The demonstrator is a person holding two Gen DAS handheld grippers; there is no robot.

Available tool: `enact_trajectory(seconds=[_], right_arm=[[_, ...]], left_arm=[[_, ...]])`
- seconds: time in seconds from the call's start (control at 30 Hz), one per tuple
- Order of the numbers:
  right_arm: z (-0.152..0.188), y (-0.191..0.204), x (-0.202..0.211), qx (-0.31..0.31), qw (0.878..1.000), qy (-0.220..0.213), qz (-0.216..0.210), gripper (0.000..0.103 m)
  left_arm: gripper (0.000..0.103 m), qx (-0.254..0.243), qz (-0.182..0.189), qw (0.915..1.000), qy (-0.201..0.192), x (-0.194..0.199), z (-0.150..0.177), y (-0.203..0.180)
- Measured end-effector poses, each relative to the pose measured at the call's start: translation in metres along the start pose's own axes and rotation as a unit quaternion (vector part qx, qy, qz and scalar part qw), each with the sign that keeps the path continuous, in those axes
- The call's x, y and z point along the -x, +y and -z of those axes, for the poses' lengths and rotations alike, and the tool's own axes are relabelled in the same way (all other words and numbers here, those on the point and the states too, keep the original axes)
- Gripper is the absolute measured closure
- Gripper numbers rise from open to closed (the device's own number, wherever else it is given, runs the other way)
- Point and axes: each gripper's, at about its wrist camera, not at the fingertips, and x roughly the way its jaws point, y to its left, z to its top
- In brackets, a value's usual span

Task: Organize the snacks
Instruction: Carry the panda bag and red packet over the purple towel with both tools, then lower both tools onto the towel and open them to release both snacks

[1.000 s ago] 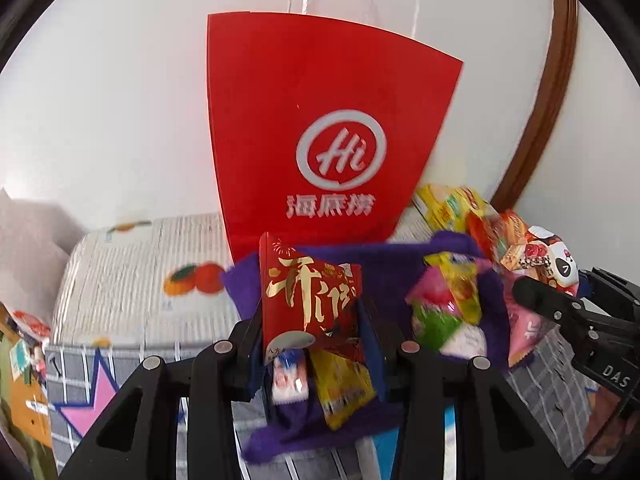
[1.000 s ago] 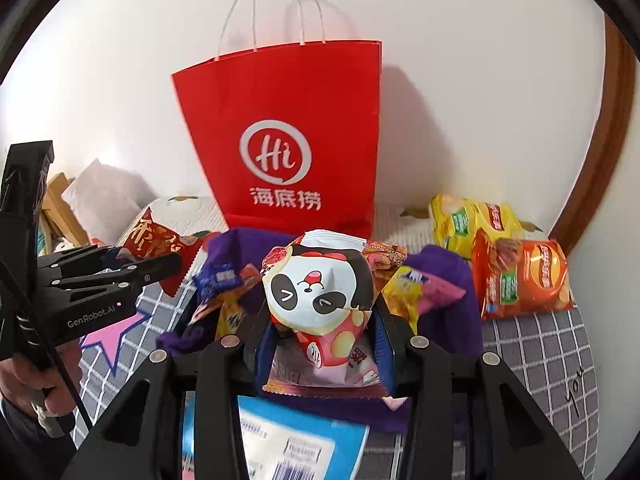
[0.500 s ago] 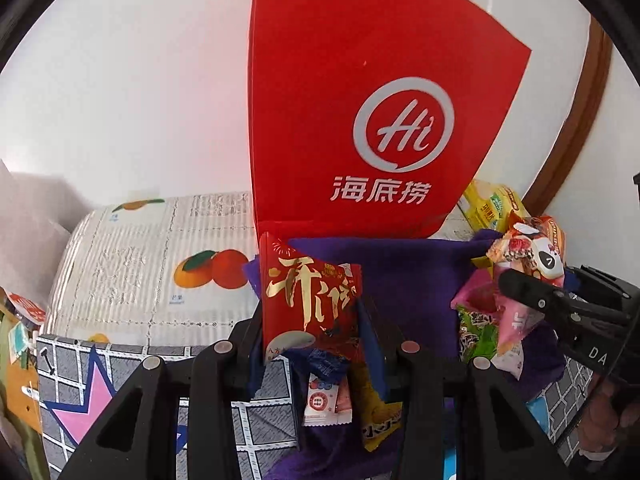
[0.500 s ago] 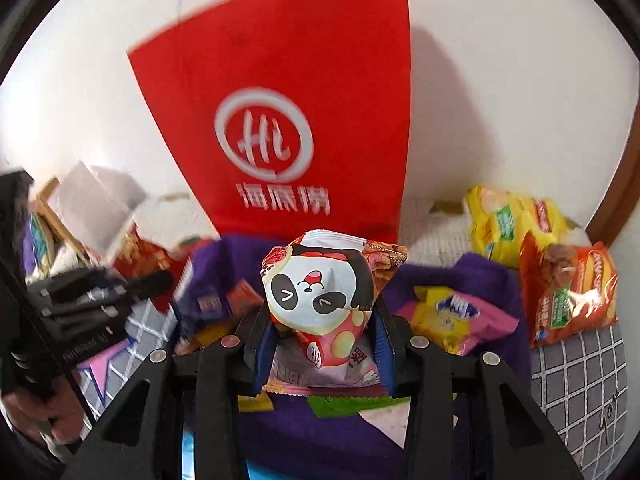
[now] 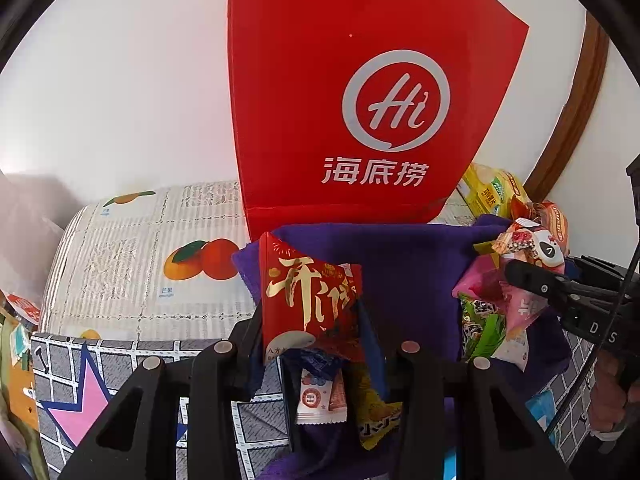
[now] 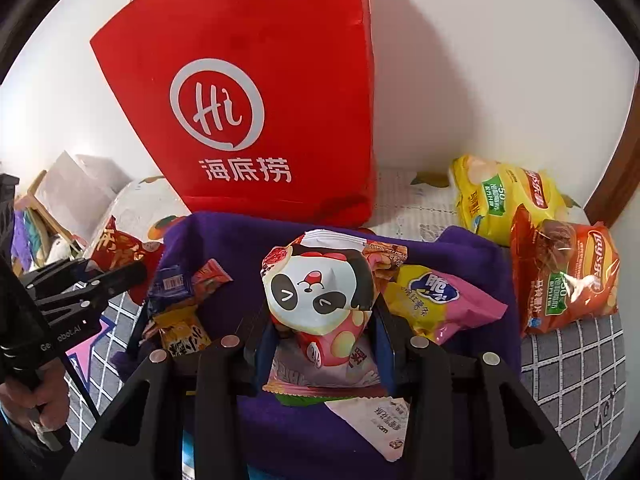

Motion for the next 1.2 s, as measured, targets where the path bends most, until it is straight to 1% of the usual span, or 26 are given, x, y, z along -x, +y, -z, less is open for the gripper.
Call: enact_trajectory(seconds=[0.23,0.47,0.6,0.7,1.1,1.2], right_arm=[[0.001,0.006,0.001,0.016,1.000,0.006,0.004,0.061],[0.004,0.008,-0.005,0.029,0.999,0.026,0.018,0.061],[0.007,0.009,-0.009,0.039,0.998,0.035,0.028,0.061],[0.008,0.007,-0.015,0.040,0.998,0.046,0.032,0.061],[0.009,0.008,-0.016,0.044,0.997,0.053,0.044,0.061],[0.009,0.007,-0.017,0.045,0.996,0.055,0.045,0.059]], left_arm=[[0.064,-0.001,0.003,1.0000,0.001,0.002,0.001,-0.002],[0.064,-0.005,0.007,1.0000,0.001,0.004,0.002,-0.006],[0.064,0.004,0.029,0.9996,0.007,0.003,0.002,-0.004],[0.064,0.004,0.025,0.9996,0.008,0.002,0.003,-0.004],[0.064,0.000,0.029,0.9995,0.010,0.002,0.004,-0.008],[0.064,0.001,0.029,0.9995,0.011,0.001,0.004,-0.008]])
